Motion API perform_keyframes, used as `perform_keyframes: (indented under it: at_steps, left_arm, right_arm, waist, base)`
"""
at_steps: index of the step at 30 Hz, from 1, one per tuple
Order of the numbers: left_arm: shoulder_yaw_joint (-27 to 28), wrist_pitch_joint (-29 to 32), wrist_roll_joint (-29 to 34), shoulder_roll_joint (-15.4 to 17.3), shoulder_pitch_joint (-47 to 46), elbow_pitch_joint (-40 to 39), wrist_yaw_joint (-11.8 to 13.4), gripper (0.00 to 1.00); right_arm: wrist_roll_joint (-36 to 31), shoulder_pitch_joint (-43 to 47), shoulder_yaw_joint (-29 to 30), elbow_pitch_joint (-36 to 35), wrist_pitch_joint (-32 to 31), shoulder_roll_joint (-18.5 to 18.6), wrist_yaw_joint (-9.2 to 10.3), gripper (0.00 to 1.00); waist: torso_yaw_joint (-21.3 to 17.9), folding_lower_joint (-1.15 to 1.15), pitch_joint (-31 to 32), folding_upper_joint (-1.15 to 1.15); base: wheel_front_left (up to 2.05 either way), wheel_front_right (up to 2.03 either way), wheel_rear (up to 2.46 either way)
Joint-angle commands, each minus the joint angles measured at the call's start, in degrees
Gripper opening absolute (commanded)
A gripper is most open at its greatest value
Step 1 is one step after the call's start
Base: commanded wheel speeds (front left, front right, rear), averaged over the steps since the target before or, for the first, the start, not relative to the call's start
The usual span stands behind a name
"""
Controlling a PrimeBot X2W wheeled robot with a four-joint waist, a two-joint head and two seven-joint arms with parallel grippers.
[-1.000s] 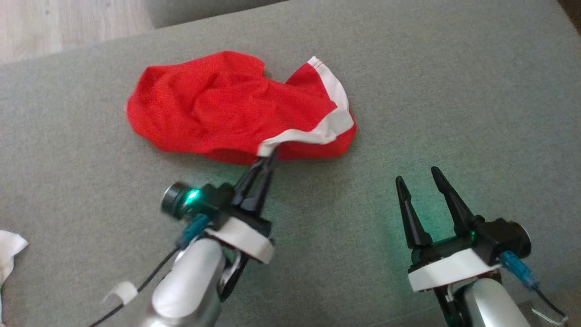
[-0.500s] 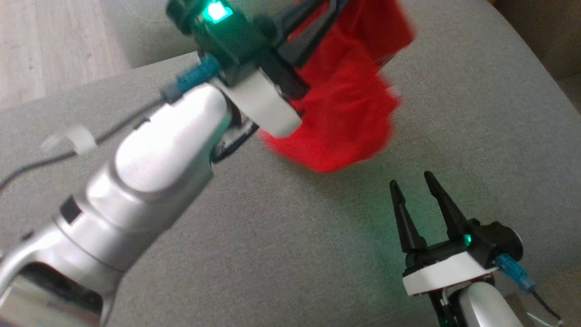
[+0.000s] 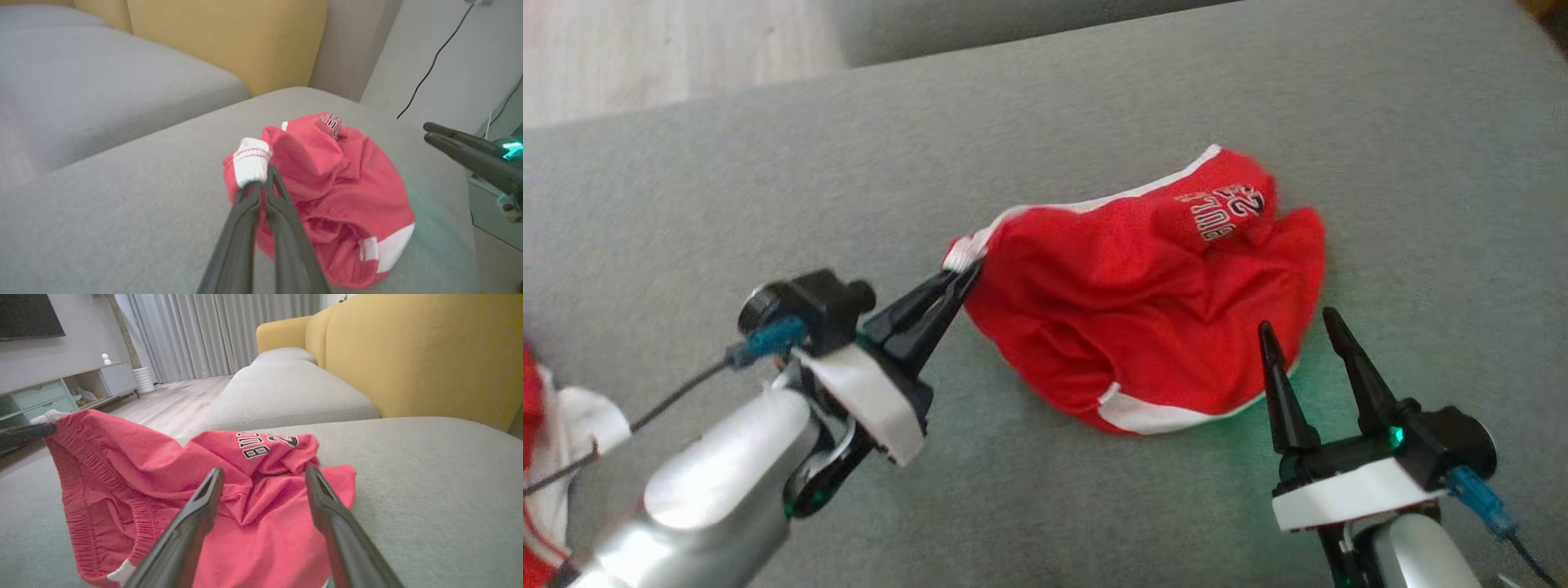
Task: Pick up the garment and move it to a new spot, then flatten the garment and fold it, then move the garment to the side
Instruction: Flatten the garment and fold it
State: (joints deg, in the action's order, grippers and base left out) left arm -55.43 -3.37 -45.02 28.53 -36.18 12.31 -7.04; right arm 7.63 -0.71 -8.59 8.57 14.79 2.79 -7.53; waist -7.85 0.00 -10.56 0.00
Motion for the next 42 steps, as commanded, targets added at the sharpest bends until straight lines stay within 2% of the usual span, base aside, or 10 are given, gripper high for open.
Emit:
perform_keyframes:
  at_steps: [1, 10, 17, 18, 22, 28, 34, 39, 40, 42]
  left_arm:
    - [2.6, -1.4, -0.2, 1.9, -2.6, -0.6, 0.4, 0.00]
    - [2.7, -4.6, 0.2, 1.3, -1.8, 3.9, 0.6, 0.00]
    - [1.7, -5.4, 0.6, 0.5, -3.2, 4.8, 0.2, 0.00]
    - [1.7, -5.4, 0.6, 0.5, -3.2, 4.8, 0.2, 0.00]
    - [0.6, -5.5, 0.4, -0.1, -4.3, 4.9, -0.1, 0.00]
    - [-1.3, -5.8, 0.5, -1.1, -6.8, 5.0, -0.3, 0.00]
    - [-3.5, -6.5, -0.1, -2.1, -8.6, 5.6, -0.4, 0.00]
    - [-4.8, -7.3, -1.0, -1.7, -9.4, 5.7, -0.4, 0.00]
    - [-4.9, -7.5, -1.1, -1.4, -9.6, 5.8, -0.4, 0.00]
    - [-4.9, -7.8, -1.2, -0.9, -10.3, 6.0, -0.4, 0.00]
  right_arm:
    - [-0.2, -2.2, -1.1, -1.9, 0.2, 0.1, 0.04, 1.00]
    - [4.4, -8.3, -0.4, 0.5, 0.2, 2.9, 0.04, 1.00]
    - [10.7, -20.1, -4.3, 12.0, 0.1, 11.1, 0.04, 1.00]
    - [10.7, -20.1, -4.3, 12.0, 0.1, 11.1, 0.04, 1.00]
    - [15.2, -28.9, -8.5, 18.1, -4.3, 16.5, 0.04, 1.00]
    - [20.5, -39.3, -18.5, 25.2, -14.1, 23.7, 0.04, 1.00]
    - [29.4, -41.5, -29.3, 28.5, -23.5, 28.3, 0.04, 1.00]
    - [36.4, -41.4, -34.1, 26.7, -25.6, 31.4, 0.04, 0.98]
    - [37.0, -41.7, -34.4, 26.7, -25.0, 31.7, 0.04, 0.00]
    - [37.8, -42.6, -35.3, 27.0, -23.8, 31.8, 0.04, 0.00]
  waist:
    - [2.7, 0.00, -2.1, 0.00]
    - [7.4, 0.00, -5.3, 0.00]
    - [9.9, 0.00, -7.9, 0.00]
    - [9.9, 0.00, -7.9, 0.00]
    - [11.1, 0.00, -9.1, 0.00]
    - [13.5, 0.00, -10.8, 0.00]
    - [15.5, 0.00, -11.0, 0.00]
    - [15.5, 0.00, -11.3, 0.00]
    - [15.3, 0.00, -11.5, 0.00]
    - [14.7, 0.00, -12.0, 0.00]
  base:
    - [0.00, 0.00, 0.00]
    - [0.00, 0.00, 0.00]
    - [0.00, 0.00, 0.00]
    - [0.00, 0.00, 0.00]
    - [0.00, 0.00, 0.00]
    - [0.00, 0.00, 0.00]
    - [0.00, 0.00, 0.00]
    - [0.00, 0.00, 0.00]
    - [0.00, 0.00, 0.00]
    - [0.00, 0.00, 0.00]
